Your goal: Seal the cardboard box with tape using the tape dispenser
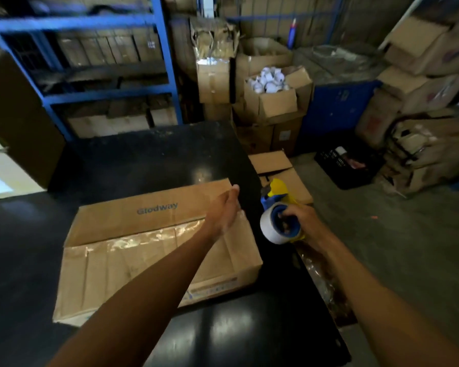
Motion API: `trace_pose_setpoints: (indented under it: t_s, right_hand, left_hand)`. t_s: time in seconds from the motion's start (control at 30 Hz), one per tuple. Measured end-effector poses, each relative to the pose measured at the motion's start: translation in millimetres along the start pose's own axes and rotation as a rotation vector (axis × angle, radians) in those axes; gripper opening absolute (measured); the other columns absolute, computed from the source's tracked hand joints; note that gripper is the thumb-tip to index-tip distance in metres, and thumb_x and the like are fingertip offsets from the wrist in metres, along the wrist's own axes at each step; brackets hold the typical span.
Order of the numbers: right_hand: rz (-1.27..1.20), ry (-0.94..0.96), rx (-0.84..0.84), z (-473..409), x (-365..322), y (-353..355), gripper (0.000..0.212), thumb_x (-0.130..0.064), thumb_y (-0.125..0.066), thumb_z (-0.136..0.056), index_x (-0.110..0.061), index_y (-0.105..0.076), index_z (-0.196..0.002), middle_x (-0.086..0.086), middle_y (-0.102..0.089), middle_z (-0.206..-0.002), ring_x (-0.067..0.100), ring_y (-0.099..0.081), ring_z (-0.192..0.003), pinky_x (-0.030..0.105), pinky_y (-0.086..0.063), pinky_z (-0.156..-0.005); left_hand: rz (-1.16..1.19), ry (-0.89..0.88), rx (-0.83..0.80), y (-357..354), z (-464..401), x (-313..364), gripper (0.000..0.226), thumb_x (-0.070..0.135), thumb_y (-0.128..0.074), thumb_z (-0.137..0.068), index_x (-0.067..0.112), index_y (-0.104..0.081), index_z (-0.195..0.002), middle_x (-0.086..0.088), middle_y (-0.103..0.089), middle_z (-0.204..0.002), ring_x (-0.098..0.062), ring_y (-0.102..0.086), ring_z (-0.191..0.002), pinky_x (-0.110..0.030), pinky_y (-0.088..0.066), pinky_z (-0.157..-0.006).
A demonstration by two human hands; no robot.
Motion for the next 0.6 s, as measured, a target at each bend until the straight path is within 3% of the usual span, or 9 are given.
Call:
trace_pose_setpoints:
  t_s: [0.03, 0.1, 0.17, 0.27, 0.37, 0.43, 0.5, 0.6]
  right_hand:
    - [-0.025, 0.060, -0.032, 6, -17, -11, 0.012, -0.022, -0.064, -0.072, -0.017, -0.075, -0.075, 0.012, -0.072, -0.083, 0.028, -0.062, -0.080, 0.048, -0.048, -0.076]
    - [0.027, 0.199, -0.081, 20, -52, -34, 0.032, -0.025, -0.062, -0.071, -0.029, -0.073, -0.100, 0.010, -0.071, -0.100, 0.024, -0.065, -0.091, 0.045, -0.051, -0.081]
    - [0.150, 0.337, -0.115, 35, -81, -60, 0.047, -0.020, -0.063, -0.077, -0.043, -0.064, -0.118, 0.007, -0.069, -0.110, 0.022, -0.066, -0.096, 0.044, -0.054, -0.083]
    - [0.412, 0.620, -0.059, 58, -112, -100, 0.049, -0.023, -0.065, -0.080, -0.046, -0.057, -0.122, -0.009, -0.061, -0.114, 0.008, -0.060, -0.098, 0.032, -0.051, -0.081]
    - [0.656, 0.842, -0.035, 77, -121, -149, 0.052, -0.039, -0.058, -0.076, -0.039, -0.056, -0.128, -0.007, -0.050, -0.108, -0.001, -0.047, -0.089, 0.012, -0.040, -0.076]
    - [0.689, 0.851, -0.065, 83, -117, -177, 0.055, -0.037, -0.058, -0.076, -0.033, -0.057, -0.131, -0.006, -0.047, -0.108, -0.003, -0.043, -0.089, 0.003, -0.035, -0.075]
    - [0.709, 0.866, -0.111, 85, -114, -202, 0.056, -0.030, -0.063, -0.078, -0.033, -0.055, -0.133, -0.004, -0.050, -0.110, 0.001, -0.046, -0.091, 0.003, -0.033, -0.077]
    - [0.703, 0.896, -0.228, 86, -115, -237, 0.057, -0.021, -0.070, -0.082, -0.033, -0.053, -0.135, -0.006, -0.052, -0.110, -0.001, -0.046, -0.093, -0.001, -0.029, -0.080]
  left_hand:
    - [0.132, 0.049, -0.004, 10, 0, 2, 0.058, 0.057, -0.032, -0.101, 0.014, -0.068, -0.117, -0.009, -0.068, -0.119, -0.021, -0.061, -0.107, -0.037, -0.045, -0.097]
    - [0.383, 0.179, -0.036, 28, 4, 2, 0.061, 0.057, -0.033, -0.101, 0.010, -0.071, -0.098, -0.014, -0.073, -0.102, -0.023, -0.065, -0.092, -0.041, -0.049, -0.094]
    - [0.532, 0.282, -0.072, 51, 16, 0, 0.064, 0.057, -0.033, -0.101, 0.003, -0.067, -0.100, -0.018, -0.072, -0.093, -0.029, -0.066, -0.088, -0.045, -0.050, -0.094]
    - [0.709, 0.376, -0.110, 89, 36, -9, 0.074, 0.058, -0.031, -0.101, -0.009, -0.056, -0.120, -0.030, -0.064, -0.116, -0.041, -0.063, -0.106, -0.050, -0.049, -0.100]
    - [0.887, 0.400, -0.159, 121, 58, -19, 0.078, 0.058, -0.034, -0.099, -0.012, -0.053, -0.127, -0.032, -0.063, -0.122, -0.043, -0.062, -0.114, -0.053, -0.045, -0.105]
    - [0.921, 0.406, -0.151, 142, 71, -31, 0.076, 0.058, -0.040, -0.098, -0.010, -0.054, -0.127, -0.030, -0.066, -0.118, -0.041, -0.065, -0.109, -0.050, -0.049, -0.101]
    - [0.928, 0.408, -0.124, 165, 83, -46, 0.072, 0.056, -0.047, -0.097, -0.009, -0.057, -0.125, -0.029, -0.068, -0.114, -0.039, -0.067, -0.106, -0.049, -0.051, -0.097]
    - [0.928, 0.415, -0.063, 198, 98, -66, 0.062, 0.050, -0.057, -0.094, -0.006, -0.060, -0.121, -0.026, -0.070, -0.113, -0.038, -0.066, -0.110, -0.050, -0.048, -0.103]
Point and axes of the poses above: each hand's wrist, its own z-axis away from the middle knuckle, its own y-axis out of the back of the hand, x = y × z, the point moved 7 cm from there along -z, towards the middle knuckle
